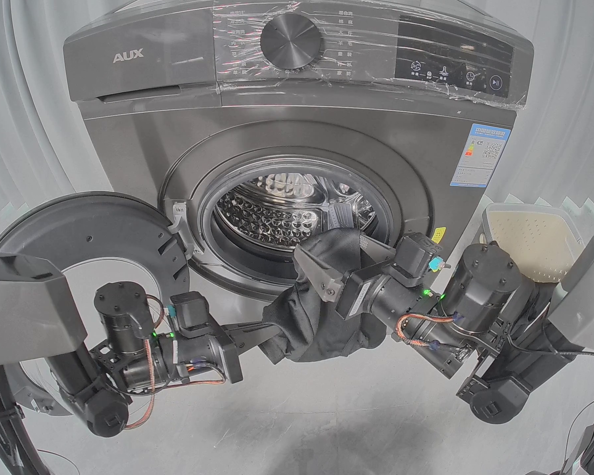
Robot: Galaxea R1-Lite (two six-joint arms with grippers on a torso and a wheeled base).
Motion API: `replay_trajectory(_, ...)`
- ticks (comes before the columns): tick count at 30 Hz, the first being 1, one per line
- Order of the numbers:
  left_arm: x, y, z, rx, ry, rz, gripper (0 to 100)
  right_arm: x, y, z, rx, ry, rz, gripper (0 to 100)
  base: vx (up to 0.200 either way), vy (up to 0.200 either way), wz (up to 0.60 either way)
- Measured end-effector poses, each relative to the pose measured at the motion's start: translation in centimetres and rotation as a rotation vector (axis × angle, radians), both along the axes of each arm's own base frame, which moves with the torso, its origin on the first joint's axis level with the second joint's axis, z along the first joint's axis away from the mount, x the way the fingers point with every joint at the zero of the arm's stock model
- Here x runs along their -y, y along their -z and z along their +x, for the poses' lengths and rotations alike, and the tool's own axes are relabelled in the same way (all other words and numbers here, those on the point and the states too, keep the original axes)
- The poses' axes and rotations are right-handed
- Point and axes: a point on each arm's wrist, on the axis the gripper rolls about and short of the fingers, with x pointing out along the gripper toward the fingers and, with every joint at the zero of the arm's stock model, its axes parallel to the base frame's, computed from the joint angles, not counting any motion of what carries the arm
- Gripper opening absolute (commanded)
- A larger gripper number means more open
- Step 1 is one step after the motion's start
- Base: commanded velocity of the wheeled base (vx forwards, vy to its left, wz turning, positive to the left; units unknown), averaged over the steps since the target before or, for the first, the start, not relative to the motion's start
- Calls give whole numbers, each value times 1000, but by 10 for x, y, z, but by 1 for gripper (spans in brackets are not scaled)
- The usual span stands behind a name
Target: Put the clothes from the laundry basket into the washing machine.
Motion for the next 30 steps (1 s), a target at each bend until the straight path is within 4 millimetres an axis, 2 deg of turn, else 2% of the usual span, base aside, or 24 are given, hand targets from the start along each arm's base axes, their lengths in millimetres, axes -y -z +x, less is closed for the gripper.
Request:
replay_trajectory(6,-10,-28,-17,57,37,-48,0,0,11,0,-29,0,-29,100,0,0,0)
replay_trajectory(14,-15,-51,-25,114,37,-93,0,-4,19,-1,-44,-11,-41,100,0,0,0)
replay_trajectory(22,-15,-63,-25,152,32,-122,0,-4,27,-6,-66,-36,-62,100,0,0,0)
replay_trajectory(30,-15,-69,-21,161,22,-144,0,7,54,-29,-160,-116,-162,100,0,0,0)
